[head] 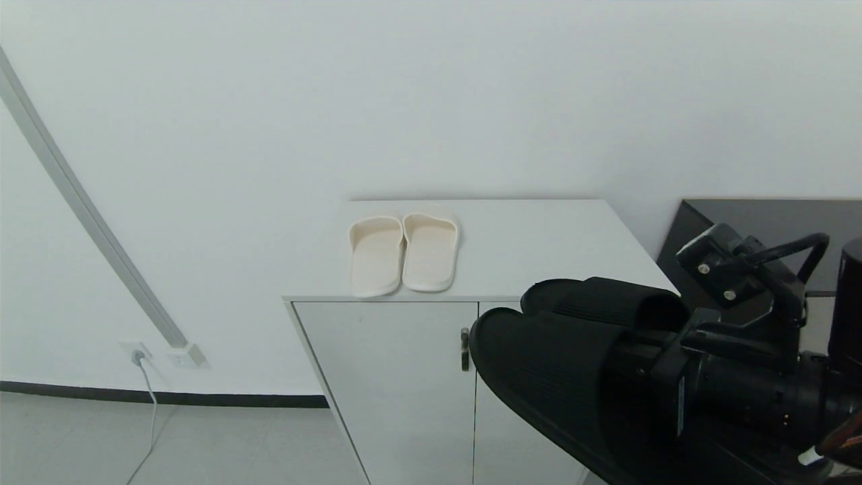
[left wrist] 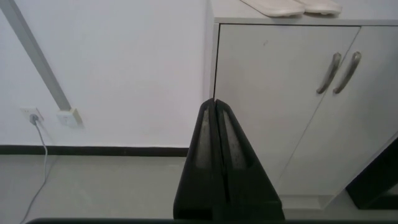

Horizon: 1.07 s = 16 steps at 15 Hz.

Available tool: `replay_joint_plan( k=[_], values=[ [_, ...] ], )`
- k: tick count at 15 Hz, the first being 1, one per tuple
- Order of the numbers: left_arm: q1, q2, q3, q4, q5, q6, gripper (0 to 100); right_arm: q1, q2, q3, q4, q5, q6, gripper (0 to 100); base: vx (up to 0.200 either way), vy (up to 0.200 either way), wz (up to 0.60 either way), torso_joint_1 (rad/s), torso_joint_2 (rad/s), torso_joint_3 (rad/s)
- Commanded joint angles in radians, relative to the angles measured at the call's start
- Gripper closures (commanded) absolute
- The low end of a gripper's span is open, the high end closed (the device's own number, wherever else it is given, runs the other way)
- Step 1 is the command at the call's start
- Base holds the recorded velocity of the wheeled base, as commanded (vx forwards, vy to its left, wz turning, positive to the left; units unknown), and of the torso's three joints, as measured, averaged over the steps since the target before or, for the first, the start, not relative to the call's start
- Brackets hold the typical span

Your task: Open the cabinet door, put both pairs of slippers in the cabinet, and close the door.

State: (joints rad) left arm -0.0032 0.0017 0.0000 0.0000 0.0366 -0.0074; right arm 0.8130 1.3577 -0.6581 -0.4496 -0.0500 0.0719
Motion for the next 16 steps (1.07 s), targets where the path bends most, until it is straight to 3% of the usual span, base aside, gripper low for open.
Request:
replay_joint_plan(
  k=[1,16],
  values=[
    [0.0,0.0,0.0,0.0,0.0,0.0,100,0.0,0.0,0.014,-0.001,0.016,0.0,100,-0.2,0.0,0.0,-0.007,-0.01,0.007],
    [0.0,0.0,0.0,0.0,0.0,0.0,100,-0.003,0.003,0.044,-0.014,0.05,-0.017,100,0.0,0.0,0.0,0.0,0.0,0.0]
  ],
)
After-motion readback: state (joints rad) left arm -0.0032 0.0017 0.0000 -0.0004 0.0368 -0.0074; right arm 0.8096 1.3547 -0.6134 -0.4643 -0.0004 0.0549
